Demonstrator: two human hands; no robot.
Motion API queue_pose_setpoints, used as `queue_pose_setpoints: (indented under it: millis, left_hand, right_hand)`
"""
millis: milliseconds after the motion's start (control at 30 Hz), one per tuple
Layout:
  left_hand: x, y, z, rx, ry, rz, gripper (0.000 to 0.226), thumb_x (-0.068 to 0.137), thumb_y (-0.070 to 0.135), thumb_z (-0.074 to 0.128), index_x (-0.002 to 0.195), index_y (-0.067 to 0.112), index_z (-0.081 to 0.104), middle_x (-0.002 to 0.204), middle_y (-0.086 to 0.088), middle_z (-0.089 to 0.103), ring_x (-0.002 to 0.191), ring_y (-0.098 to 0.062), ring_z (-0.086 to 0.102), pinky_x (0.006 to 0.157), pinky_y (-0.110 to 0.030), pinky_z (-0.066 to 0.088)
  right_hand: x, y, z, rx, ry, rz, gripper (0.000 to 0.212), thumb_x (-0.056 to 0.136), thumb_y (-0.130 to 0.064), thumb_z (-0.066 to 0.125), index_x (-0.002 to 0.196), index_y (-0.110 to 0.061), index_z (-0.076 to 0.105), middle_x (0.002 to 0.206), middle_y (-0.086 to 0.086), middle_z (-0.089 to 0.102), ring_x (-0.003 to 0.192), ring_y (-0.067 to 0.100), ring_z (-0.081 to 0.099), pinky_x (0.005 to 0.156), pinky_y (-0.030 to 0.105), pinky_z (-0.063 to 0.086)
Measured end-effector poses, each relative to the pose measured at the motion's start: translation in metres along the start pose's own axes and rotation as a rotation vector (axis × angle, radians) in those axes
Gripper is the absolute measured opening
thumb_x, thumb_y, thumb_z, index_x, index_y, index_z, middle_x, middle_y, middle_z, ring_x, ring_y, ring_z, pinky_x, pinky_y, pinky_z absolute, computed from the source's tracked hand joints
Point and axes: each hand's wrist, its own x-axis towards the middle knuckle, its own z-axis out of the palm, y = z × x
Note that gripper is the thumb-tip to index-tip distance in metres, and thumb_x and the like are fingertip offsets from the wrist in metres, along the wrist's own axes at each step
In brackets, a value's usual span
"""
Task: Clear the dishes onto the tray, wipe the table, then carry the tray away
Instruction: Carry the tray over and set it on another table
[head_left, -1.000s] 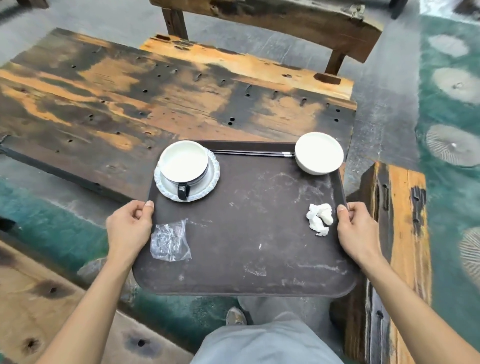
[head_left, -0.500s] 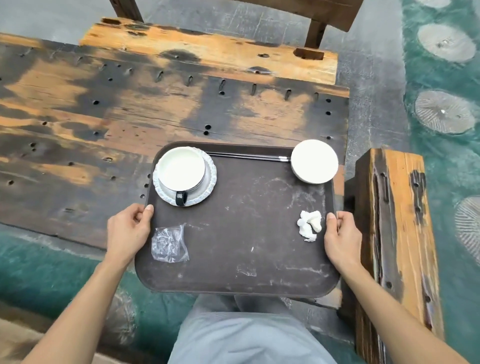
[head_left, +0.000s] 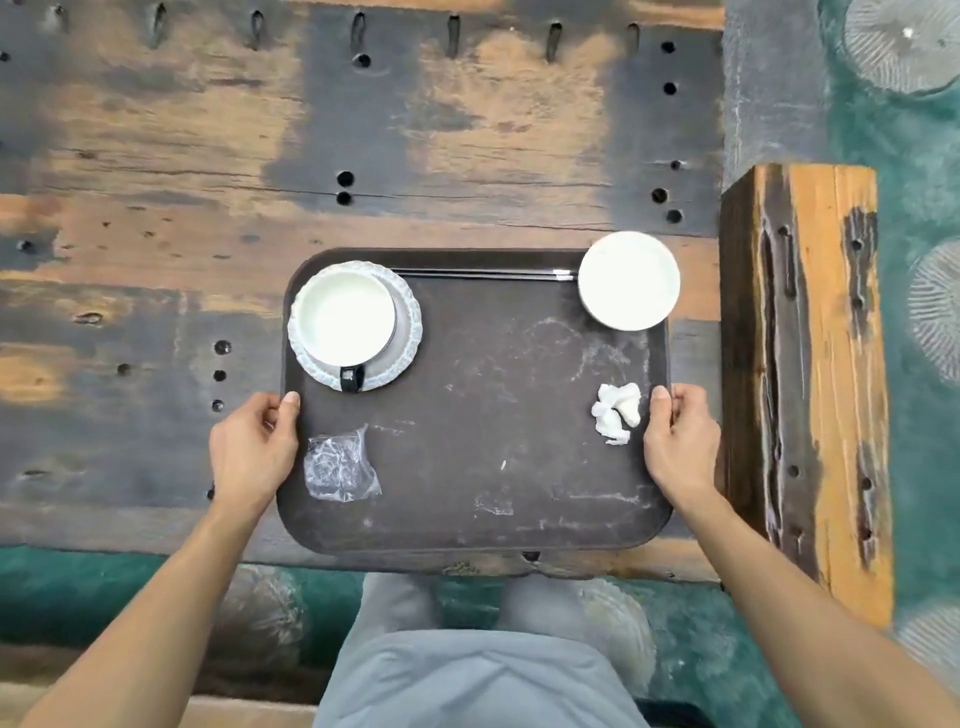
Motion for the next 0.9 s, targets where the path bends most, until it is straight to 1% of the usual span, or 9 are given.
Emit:
queue_pose_setpoints:
  millis: [100, 167, 300, 467, 633, 700, 767, 800, 900]
  left_hand:
    - [0.015, -0.002, 0.01, -0.009, -0.054, 0.001, 0.038, 0.101, 0.035, 0.055, 0.072, 0.011, 0.059, 0.059, -0.005, 0.059, 0.06, -0.029, 0.055, 0.064, -0.034, 0.036]
    - [0.022, -0.003, 0.015, -0.013, -0.082, -0.012, 0.037, 0.102, 0.035, 0.055, 0.076, 0.01, 0.061, 0.062, -0.006, 0.061, 0.062, -0.029, 0.055, 0.067, -0.034, 0.036]
    - [0.035, -0.006, 0.023, 0.004, -0.129, -0.013, 0.038, 0.102, 0.038, 0.054, 0.078, 0.01, 0.064, 0.065, -0.007, 0.063, 0.065, -0.028, 0.056, 0.068, -0.034, 0.038]
    - [0.04, -0.009, 0.032, -0.005, -0.127, -0.027, 0.037, 0.102, 0.038, 0.055, 0.084, 0.008, 0.069, 0.069, -0.008, 0.065, 0.069, -0.028, 0.057, 0.07, -0.033, 0.038]
    - [0.042, -0.013, 0.036, -0.015, -0.13, -0.037, 0.034, 0.101, 0.04, 0.056, 0.085, 0.013, 0.07, 0.068, -0.003, 0.064, 0.068, -0.025, 0.057, 0.07, -0.031, 0.037]
    - [0.043, -0.015, 0.035, -0.022, -0.152, -0.038, 0.033, 0.101, 0.04, 0.055, 0.083, 0.016, 0.069, 0.066, 0.0, 0.063, 0.066, -0.024, 0.057, 0.068, -0.03, 0.037]
    - [0.044, -0.02, 0.033, -0.025, -0.194, -0.033, 0.027, 0.101, 0.037, 0.056, 0.088, 0.018, 0.07, 0.066, 0.003, 0.063, 0.066, -0.023, 0.057, 0.068, -0.031, 0.039]
    - [0.043, -0.021, 0.032, -0.032, -0.219, -0.037, 0.023, 0.1, 0.035, 0.057, 0.09, 0.019, 0.07, 0.067, 0.005, 0.063, 0.066, -0.021, 0.057, 0.068, -0.031, 0.039]
    - [0.038, -0.021, 0.023, -0.035, -0.299, -0.056, 0.008, 0.099, 0.032, 0.061, 0.095, 0.025, 0.065, 0.073, 0.013, 0.065, 0.068, -0.006, 0.058, 0.067, -0.031, 0.042]
  right_hand:
    - [0.003, 0.004, 0.014, -0.01, 0.014, 0.013, 0.017, 0.103, -0.034, 0.044, 0.094, -0.02, 0.046, 0.072, -0.01, 0.052, 0.069, 0.02, 0.049, 0.065, 0.032, 0.029]
    - [0.002, 0.007, 0.023, -0.03, 0.024, 0.026, 0.016, 0.103, -0.035, 0.044, 0.094, -0.021, 0.045, 0.072, -0.012, 0.05, 0.069, 0.019, 0.048, 0.064, 0.031, 0.027]
    - [0.002, 0.013, 0.036, -0.041, 0.036, 0.034, 0.017, 0.103, -0.034, 0.043, 0.096, -0.019, 0.046, 0.076, -0.005, 0.054, 0.07, 0.019, 0.049, 0.065, 0.03, 0.028]
    - [-0.001, 0.018, 0.046, -0.039, 0.029, 0.066, 0.022, 0.103, -0.032, 0.044, 0.099, -0.011, 0.051, 0.078, 0.002, 0.059, 0.071, 0.023, 0.051, 0.067, 0.031, 0.031]
    - [0.002, 0.018, 0.048, -0.046, 0.032, 0.057, 0.02, 0.103, -0.034, 0.044, 0.095, -0.016, 0.048, 0.075, -0.002, 0.057, 0.07, 0.021, 0.052, 0.067, 0.032, 0.033]
    - [0.003, 0.018, 0.047, -0.051, 0.023, 0.063, 0.019, 0.103, -0.035, 0.045, 0.095, -0.018, 0.048, 0.074, -0.005, 0.056, 0.069, 0.019, 0.052, 0.068, 0.032, 0.034]
    - [0.004, 0.02, 0.045, -0.058, 0.001, 0.07, 0.017, 0.102, -0.037, 0.046, 0.095, -0.021, 0.048, 0.072, -0.008, 0.055, 0.069, 0.018, 0.053, 0.068, 0.032, 0.036]
    - [0.003, 0.021, 0.043, -0.058, -0.013, 0.066, 0.017, 0.102, -0.037, 0.047, 0.096, -0.022, 0.05, 0.072, -0.007, 0.056, 0.069, 0.018, 0.054, 0.069, 0.033, 0.037]
    - [-0.004, 0.02, 0.032, -0.069, -0.067, 0.054, 0.02, 0.1, -0.036, 0.053, 0.106, -0.018, 0.059, 0.081, -0.002, 0.061, 0.074, 0.018, 0.057, 0.073, 0.033, 0.043]
